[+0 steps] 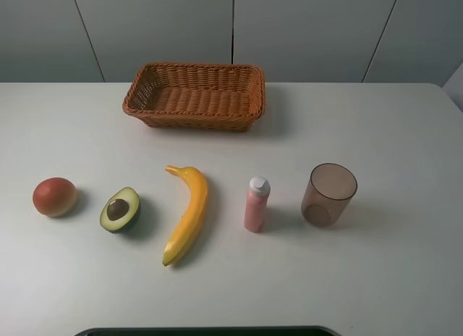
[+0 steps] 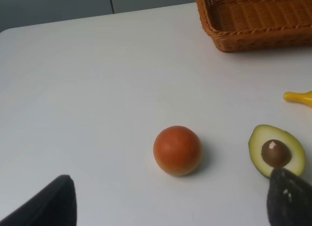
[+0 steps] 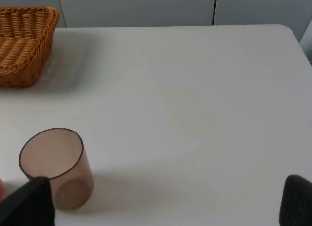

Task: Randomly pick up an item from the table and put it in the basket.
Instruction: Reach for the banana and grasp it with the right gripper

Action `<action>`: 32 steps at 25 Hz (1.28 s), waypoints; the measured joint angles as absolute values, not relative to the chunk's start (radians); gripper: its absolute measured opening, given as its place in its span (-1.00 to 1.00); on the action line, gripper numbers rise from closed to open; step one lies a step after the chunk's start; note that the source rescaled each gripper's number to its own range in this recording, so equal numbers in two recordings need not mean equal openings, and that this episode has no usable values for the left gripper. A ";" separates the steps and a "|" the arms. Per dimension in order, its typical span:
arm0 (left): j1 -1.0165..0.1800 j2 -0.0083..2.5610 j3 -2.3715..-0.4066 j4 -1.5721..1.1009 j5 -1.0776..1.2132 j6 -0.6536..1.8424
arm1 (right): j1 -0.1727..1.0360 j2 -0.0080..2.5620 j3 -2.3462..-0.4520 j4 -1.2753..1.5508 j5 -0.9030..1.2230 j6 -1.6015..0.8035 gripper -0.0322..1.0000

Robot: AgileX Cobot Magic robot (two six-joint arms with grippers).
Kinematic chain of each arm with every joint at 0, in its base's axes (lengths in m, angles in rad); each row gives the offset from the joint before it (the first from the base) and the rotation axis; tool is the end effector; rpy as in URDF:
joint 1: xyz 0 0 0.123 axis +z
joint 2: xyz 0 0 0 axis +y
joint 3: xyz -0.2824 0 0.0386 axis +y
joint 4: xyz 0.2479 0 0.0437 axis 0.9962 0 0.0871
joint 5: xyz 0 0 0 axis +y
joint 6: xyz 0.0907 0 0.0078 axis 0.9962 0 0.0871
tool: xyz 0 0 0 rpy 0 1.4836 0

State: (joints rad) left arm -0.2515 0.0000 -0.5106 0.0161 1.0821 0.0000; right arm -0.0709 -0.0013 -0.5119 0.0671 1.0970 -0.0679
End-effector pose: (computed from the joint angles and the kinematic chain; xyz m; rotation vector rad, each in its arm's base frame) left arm -0.0064 0.0030 0.2784 0.2570 2.0417 -0.1367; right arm -0.0077 0.0060 0.2777 -0.0020 2.0655 -0.0050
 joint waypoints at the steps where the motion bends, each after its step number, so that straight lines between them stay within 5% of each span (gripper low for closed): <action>1: -0.251 0.000 -0.511 0.016 1.082 0.000 | -0.071 -0.001 -0.512 0.067 1.097 -0.068 1.00; 15: -0.251 0.000 -0.511 0.016 1.082 0.000 | -0.071 0.021 -0.575 0.071 1.102 -0.068 1.00; 32: -0.251 0.000 -0.511 0.016 1.082 0.007 | -0.071 0.801 -1.108 0.196 1.111 -0.259 1.00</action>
State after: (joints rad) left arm -0.2515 0.0000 -0.5106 0.0161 1.0821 0.0069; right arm -0.0709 0.8013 -1.1082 0.1955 1.1108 -0.2594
